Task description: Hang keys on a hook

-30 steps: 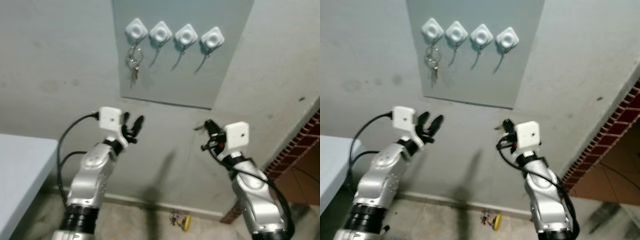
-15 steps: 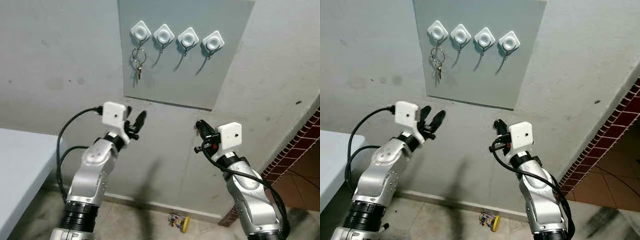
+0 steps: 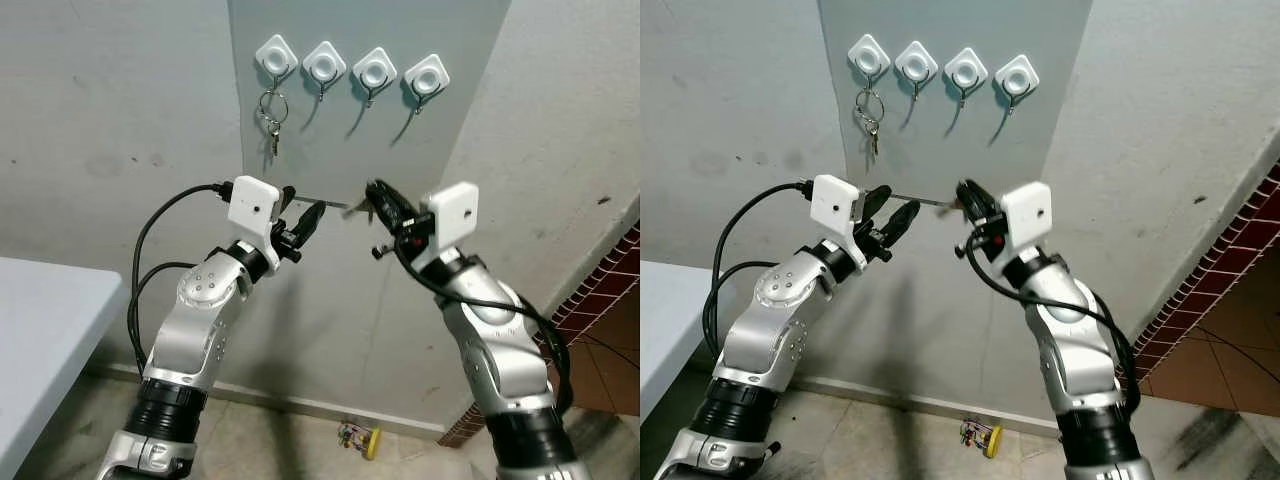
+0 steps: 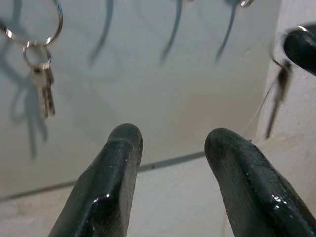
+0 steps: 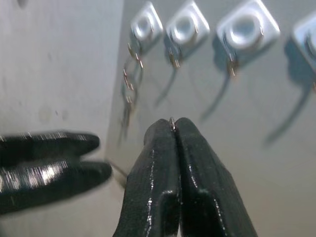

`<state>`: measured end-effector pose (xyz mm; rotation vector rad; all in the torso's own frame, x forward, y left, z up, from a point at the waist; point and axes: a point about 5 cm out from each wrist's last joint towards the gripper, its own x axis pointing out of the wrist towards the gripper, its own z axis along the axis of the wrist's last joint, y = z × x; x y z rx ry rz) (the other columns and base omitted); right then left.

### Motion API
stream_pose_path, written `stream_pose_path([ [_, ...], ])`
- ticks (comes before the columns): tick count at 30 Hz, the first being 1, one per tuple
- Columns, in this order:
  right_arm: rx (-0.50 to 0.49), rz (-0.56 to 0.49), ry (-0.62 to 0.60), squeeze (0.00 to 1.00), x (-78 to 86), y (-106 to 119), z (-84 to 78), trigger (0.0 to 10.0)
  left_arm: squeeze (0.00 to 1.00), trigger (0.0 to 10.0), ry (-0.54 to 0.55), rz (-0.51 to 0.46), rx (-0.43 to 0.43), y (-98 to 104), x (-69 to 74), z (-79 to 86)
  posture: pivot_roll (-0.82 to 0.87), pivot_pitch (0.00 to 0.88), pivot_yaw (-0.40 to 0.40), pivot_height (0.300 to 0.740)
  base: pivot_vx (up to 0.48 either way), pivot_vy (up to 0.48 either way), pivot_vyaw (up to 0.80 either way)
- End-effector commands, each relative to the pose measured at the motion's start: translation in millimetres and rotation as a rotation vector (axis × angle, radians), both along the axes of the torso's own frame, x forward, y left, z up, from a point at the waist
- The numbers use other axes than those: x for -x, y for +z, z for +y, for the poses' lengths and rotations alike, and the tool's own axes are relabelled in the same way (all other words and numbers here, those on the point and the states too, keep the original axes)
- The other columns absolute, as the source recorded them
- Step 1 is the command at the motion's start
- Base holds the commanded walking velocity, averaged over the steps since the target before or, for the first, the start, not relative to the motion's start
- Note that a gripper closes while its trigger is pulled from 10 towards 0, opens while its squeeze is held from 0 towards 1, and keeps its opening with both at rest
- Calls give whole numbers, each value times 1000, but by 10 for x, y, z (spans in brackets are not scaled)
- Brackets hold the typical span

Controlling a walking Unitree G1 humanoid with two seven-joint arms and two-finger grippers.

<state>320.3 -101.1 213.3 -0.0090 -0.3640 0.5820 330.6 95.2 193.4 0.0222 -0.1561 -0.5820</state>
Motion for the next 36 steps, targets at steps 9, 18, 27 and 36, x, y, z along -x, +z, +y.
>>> stream_pose_path([
  [9,-108,-3,-1,0,-229,233,50,10000,0,10000,-13,-61,10,229,-57,-31,-93,0,-50,740,0,0,0],
  [18,-188,18,-27,0,-376,314,43,10000,0,10000,-35,-85,6,293,-33,-64,-92,0,-48,740,0,0,0],
  [27,-264,52,-41,0,-533,355,18,10000,0,10000,-50,-88,7,325,-28,-88,-89,0,-40,740,0,0,0],
  [36,-263,41,-29,0,-615,395,24,10000,0,10000,-49,-88,9,333,-25,-88,-85,0,-41,740,0,0,0],
])
